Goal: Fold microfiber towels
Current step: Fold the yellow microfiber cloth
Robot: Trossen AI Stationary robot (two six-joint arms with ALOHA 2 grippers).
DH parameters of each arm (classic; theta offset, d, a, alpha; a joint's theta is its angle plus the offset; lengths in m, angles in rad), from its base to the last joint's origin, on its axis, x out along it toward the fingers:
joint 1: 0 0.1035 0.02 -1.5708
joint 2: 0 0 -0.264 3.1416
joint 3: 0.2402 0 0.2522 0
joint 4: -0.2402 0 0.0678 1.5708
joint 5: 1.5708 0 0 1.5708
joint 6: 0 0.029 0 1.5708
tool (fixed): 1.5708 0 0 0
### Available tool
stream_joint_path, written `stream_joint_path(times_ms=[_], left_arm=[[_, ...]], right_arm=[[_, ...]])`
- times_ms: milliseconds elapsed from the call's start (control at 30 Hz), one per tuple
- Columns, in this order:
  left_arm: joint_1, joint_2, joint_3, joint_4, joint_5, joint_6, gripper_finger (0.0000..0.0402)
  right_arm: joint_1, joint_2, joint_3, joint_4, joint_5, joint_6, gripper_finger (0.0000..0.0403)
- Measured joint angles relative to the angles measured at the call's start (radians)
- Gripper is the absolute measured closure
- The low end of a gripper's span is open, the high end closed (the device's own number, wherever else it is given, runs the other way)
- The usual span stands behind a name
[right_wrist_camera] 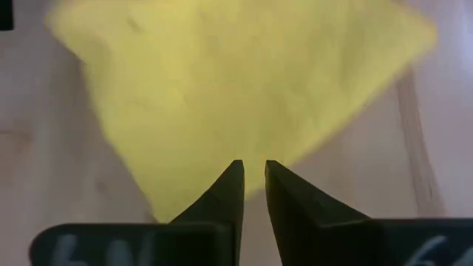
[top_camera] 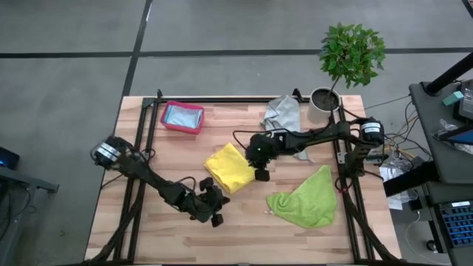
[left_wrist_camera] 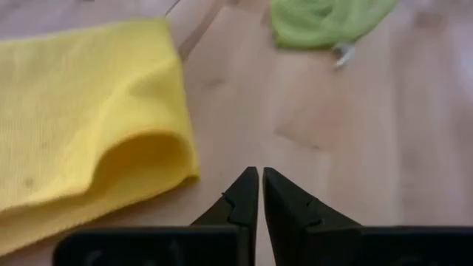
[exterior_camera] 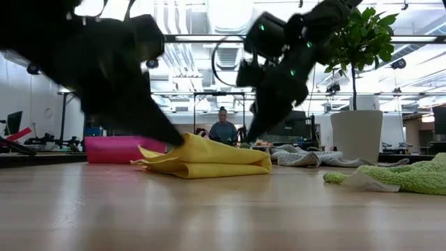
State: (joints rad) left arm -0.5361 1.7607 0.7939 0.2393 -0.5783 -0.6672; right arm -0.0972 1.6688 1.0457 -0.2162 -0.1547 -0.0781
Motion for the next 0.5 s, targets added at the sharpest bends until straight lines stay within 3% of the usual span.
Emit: stream_joint_path(times_ms=[200, 500], left_arm=[[0.021, 0.119, 0.001, 0.185, -0.006, 0.023, 0.0394], [0.047, 0.125, -0.014, 0.119, -0.083, 0.019, 0.0394]], right_arm=[[0.010, 0.000, -0.102, 0.064, 0.002, 0.114, 0.0372], [0.095, 0.001, -0.184, 0.273, -0.001, 0.255, 0.0375]])
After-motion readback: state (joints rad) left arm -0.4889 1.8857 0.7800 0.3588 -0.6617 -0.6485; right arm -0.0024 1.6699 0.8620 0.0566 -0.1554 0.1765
